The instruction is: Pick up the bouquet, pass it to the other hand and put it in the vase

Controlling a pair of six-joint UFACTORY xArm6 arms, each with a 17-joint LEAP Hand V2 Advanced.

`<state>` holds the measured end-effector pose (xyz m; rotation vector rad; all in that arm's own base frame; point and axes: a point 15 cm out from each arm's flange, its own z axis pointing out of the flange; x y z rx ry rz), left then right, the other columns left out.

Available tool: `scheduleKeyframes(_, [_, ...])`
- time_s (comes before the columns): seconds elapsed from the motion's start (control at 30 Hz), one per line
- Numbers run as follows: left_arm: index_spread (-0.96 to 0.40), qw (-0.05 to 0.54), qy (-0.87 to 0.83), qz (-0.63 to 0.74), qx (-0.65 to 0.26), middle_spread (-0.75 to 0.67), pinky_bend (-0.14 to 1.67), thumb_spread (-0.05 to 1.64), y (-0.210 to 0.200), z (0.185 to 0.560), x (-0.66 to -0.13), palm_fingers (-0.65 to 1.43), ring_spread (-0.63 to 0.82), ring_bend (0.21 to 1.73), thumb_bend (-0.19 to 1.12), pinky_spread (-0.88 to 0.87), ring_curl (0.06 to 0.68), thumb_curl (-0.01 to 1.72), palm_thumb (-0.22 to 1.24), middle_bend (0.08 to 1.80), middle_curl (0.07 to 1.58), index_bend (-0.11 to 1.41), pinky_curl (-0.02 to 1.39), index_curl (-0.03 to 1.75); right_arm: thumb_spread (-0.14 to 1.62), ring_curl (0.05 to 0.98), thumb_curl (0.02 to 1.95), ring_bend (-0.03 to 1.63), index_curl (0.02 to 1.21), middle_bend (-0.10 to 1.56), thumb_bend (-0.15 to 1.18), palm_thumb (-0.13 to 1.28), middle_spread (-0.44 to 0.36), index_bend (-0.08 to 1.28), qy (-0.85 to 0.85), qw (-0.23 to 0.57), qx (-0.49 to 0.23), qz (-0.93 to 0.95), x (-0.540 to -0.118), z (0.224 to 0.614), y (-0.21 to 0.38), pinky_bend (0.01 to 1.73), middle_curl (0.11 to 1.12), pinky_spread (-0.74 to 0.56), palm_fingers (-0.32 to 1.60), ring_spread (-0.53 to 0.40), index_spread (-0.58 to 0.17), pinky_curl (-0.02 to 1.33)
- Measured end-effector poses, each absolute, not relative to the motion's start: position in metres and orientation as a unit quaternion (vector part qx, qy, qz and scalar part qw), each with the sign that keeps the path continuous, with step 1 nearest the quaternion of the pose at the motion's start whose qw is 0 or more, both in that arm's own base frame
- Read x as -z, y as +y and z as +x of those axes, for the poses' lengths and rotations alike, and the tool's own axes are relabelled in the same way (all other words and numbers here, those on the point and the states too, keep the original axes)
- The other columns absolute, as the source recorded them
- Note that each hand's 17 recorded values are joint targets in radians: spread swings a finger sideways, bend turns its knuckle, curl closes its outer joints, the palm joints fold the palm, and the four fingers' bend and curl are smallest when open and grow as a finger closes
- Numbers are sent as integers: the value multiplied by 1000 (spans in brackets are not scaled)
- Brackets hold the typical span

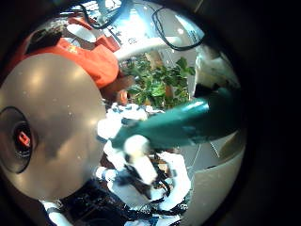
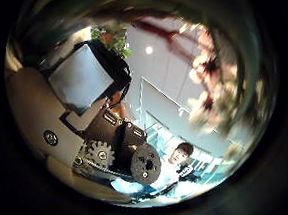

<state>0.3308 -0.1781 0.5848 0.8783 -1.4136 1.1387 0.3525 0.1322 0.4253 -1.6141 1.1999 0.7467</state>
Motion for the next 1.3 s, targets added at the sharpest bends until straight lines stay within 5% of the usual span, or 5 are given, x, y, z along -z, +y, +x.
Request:
scheduleKeyframes(0.13, [-517, 506, -609, 369, -487, -410, 1197, 965, -176, 331, -589, 1233, -407, 1361, 122, -513, 523, 587, 900, 1177, 821, 881, 639, 825, 888, 670, 1162, 1440, 868, 1361, -45, 862, -123, 1132, 503, 481, -296, -654, -421, 362, 126, 1160, 759, -249, 1106, -179, -229, 919])
scheduleKeyframes(0.43, [-561, 408, -643, 393, -515, -421, 1264, 939, -160, 339, -614, 1168, -380, 1473, 69, -526, 564, 690, 907, 1279, 822, 994, 750, 919, 955, 579, 945, 1274, 771, 1093, -28, 783, -165, 677, 520, 468, -337, -630, -385, 346, 130, 1075, 664, -463, 683, -228, -323, 763])
scheduleKeyframes(0.57, [-567, 355, -661, 414, -515, -418, 1268, 933, -146, 342, -623, 1146, -376, 1496, 47, -534, 574, 731, 904, 1305, 814, 1019, 799, 938, 964, 545, 865, 1198, 720, 994, -36, 758, -172, 595, 519, 469, -336, -630, -383, 348, 128, 898, 630, -333, 313, -233, -372, 739])
scheduleKeyframes(0.8, [-572, 309, -667, 431, -523, -408, 1241, 928, -120, 344, -640, 1136, -366, 1513, 20, -556, 577, 796, 908, 1334, 795, 1036, 882, 955, 964, 446, 765, 998, 634, 791, -27, 733, -130, 543, 519, 471, -332, -631, -384, 350, 125, 763, 535, 63, 89, -148, -395, 652])
scheduleKeyframes(1.3, [-577, 285, -666, 459, -514, -396, 1163, 952, -102, 342, -613, 1132, -361, 1521, -5, -592, 571, 898, 914, 1367, 761, 1047, 1027, 970, 1002, 290, 559, 701, 412, 413, -33, 544, 28, 185, 533, 474, -321, -623, -383, 357, 110, 637, 363, 364, 4, 141, -375, 480])
